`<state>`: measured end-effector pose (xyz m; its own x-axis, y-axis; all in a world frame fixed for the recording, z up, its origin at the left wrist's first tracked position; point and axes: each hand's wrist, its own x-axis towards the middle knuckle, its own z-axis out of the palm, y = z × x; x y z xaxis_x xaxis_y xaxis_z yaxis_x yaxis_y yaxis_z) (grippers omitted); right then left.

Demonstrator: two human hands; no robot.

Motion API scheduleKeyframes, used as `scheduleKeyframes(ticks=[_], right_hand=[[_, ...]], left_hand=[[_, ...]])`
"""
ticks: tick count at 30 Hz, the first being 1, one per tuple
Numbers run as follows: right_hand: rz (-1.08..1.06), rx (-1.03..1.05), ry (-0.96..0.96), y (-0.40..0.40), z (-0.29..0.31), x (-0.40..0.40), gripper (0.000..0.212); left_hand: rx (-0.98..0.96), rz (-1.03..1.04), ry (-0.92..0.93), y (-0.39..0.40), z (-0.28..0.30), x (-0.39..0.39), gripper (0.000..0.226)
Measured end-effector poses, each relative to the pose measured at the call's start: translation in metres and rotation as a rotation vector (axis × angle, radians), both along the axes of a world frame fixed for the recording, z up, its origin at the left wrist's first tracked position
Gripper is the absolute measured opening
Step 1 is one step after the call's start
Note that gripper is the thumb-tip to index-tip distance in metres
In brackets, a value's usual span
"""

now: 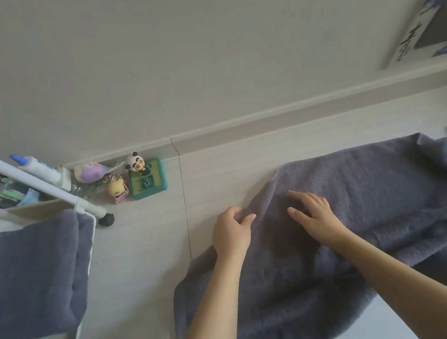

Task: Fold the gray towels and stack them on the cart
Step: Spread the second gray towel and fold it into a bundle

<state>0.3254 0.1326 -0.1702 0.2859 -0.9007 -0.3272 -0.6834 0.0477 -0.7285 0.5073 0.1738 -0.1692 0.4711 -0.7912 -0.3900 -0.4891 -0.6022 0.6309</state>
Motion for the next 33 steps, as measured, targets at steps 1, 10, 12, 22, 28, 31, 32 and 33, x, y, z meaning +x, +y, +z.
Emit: scheduleKeyframes(ticks=[1, 10, 12, 22, 28, 31, 32, 33], right_hand=[[0.004, -0.003, 0.005, 0.000, 0.000, 0.000, 0.045], [0.086, -0.013, -0.005, 0.000, -0.004, 0.002, 0.042], [0.160, 0.048, -0.037, 0.005, 0.000, 0.008, 0.044], [0.045, -0.370, 0.503, 0.023, -0.012, 0.013, 0.053], [0.215, -0.288, 0.586, 0.029, -0.030, 0.017, 0.084], [0.204, -0.337, 0.539, 0.028, -0.017, 0.010, 0.082], [0.148, -0.371, 0.554, 0.031, -0.016, 0.003, 0.074], [0.096, -0.375, 0.591, 0.036, -0.015, -0.005, 0.069]], left_hand=[[-0.023, 0.060, 0.034, 0.001, 0.000, 0.000, 0.029], [-0.337, 0.269, -0.313, 0.003, 0.053, 0.037, 0.011], [-0.494, 0.215, -0.519, 0.000, 0.060, 0.042, 0.008], [-0.101, -0.136, -0.586, 0.016, -0.019, 0.018, 0.038], [0.051, -0.206, -0.679, 0.038, -0.047, 0.026, 0.064], [0.096, -0.188, -0.700, 0.052, -0.049, 0.046, 0.064], [0.111, -0.173, -0.699, 0.057, -0.049, 0.054, 0.064], [0.121, -0.159, -0.690, 0.062, -0.048, 0.061, 0.064]])
